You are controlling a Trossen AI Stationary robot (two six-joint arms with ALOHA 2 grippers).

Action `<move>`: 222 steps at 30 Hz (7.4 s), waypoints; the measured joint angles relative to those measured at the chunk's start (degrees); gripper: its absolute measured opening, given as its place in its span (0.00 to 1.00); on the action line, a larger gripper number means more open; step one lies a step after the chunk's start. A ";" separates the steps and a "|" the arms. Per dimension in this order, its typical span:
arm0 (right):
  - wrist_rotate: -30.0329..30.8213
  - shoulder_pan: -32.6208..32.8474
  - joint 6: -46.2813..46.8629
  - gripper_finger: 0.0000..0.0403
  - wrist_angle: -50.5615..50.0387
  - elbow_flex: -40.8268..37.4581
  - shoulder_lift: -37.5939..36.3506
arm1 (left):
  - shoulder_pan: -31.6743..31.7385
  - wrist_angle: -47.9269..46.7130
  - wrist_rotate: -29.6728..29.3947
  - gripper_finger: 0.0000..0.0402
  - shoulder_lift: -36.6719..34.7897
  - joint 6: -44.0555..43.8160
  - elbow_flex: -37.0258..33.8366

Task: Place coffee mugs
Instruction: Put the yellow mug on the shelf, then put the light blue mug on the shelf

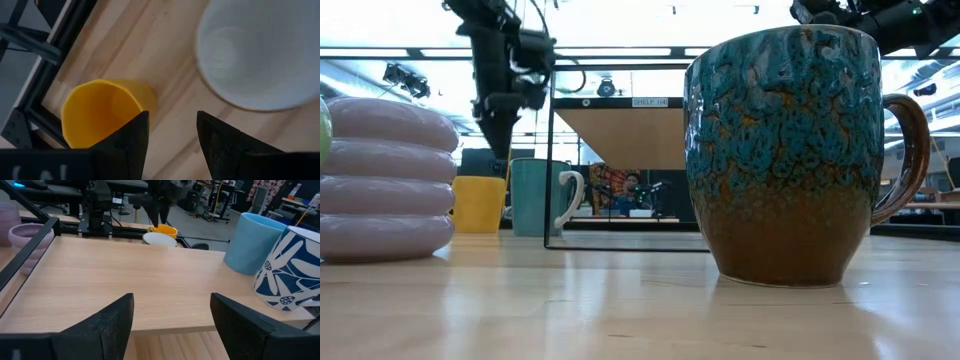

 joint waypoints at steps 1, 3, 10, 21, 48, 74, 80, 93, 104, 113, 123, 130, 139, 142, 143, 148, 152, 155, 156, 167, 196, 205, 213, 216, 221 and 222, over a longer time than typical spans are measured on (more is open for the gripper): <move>-0.03 0.00 0.00 0.67 0.00 0.00 0.00 | 0.66 0.59 -0.02 0.43 0.00 0.09 -0.99; -0.60 0.00 0.02 0.67 0.00 0.00 0.00 | 2.06 1.81 0.03 0.43 0.00 0.21 -2.43; -1.09 0.11 0.00 0.67 0.39 -0.01 0.00 | 7.14 5.54 1.27 0.43 0.02 0.94 -6.77; -1.14 0.11 -0.04 0.67 0.73 -0.01 0.00 | 10.09 11.04 7.02 0.41 0.48 1.18 -12.04; -1.20 0.11 -0.83 0.67 1.29 -0.02 0.00 | 9.61 1.70 4.34 0.07 0.50 12.20 -2.14; -1.18 0.11 -0.85 0.67 1.79 -0.04 0.00 | -12.78 -6.67 9.97 0.08 2.17 25.25 24.34; -1.18 0.09 -0.98 0.67 2.67 -0.04 0.00 | -16.07 -8.36 10.83 0.08 9.43 26.63 32.32; -1.18 0.11 -0.94 0.67 1.51 -0.04 0.00 | -16.16 -17.05 12.92 0.08 27.60 30.83 54.96; -1.12 0.11 -0.92 0.67 1.51 -0.04 0.00 | -16.07 -15.66 10.25 0.09 30.56 31.34 54.61; -1.18 0.11 -0.86 0.67 1.61 -0.04 0.00 | -15.99 -15.41 6.87 0.10 30.58 31.38 54.52; -1.36 0.11 -0.85 0.67 1.60 -0.04 0.00 | -15.97 -13.83 6.41 0.18 30.56 32.28 54.51; -1.36 0.11 -0.85 0.67 1.57 -0.04 0.00 | -15.99 -12.53 5.55 0.26 30.53 32.72 54.51; -1.39 0.11 -0.85 0.67 1.55 -0.04 0.00 | -15.93 -11.72 4.52 0.30 30.51 32.85 54.51; -1.40 0.11 -0.85 0.67 1.55 -0.04 0.00 | -16.10 -11.74 3.79 0.30 30.51 32.84 54.51; -1.40 0.11 -0.85 0.67 1.56 -0.04 0.00 | -16.21 -11.74 3.27 0.30 30.51 32.80 54.51; -1.40 0.11 -0.83 0.67 1.55 -0.04 0.00 | -16.74 -11.39 2.01 0.30 29.92 32.67 54.42; -1.40 0.11 -0.81 0.67 1.54 -0.04 0.00 | -16.75 -11.11 2.01 0.30 29.75 32.72 54.42; -1.42 0.11 -0.81 0.67 1.52 -0.04 0.00 | -16.75 -10.62 2.08 0.30 29.49 32.72 54.42; -1.42 0.11 -0.81 0.67 1.51 -0.04 0.00 | -16.75 -10.54 2.15 0.30 29.32 32.72 54.42; -1.46 0.11 -0.81 0.67 1.17 -0.04 -0.02 | -18.39 -7.80 0.00 0.44 25.02 32.70 54.45; -1.15 0.87 0.39 0.67 0.40 -0.03 0.57 | -20.38 11.44 9.88 0.35 4.52 18.39 21.52; -1.07 0.85 0.02 0.67 3.24 0.00 1.93 | -19.02 18.49 11.17 0.35 -7.57 15.42 11.19; -1.09 0.85 0.02 0.67 4.75 -0.02 3.14 | -16.23 28.10 16.11 0.35 -16.41 11.03 -2.17; -1.09 0.85 0.02 0.67 4.91 -0.02 3.45 | -15.38 29.39 13.88 0.35 -17.90 9.78 -5.28; -1.09 0.85 0.04 0.67 5.57 -0.02 3.76 | -15.31 26.11 13.55 0.35 -18.56 8.38 -8.05; -1.09 0.85 0.04 0.67 5.55 -0.03 3.76 | -15.93 25.84 13.39 0.35 -18.51 7.92 -9.50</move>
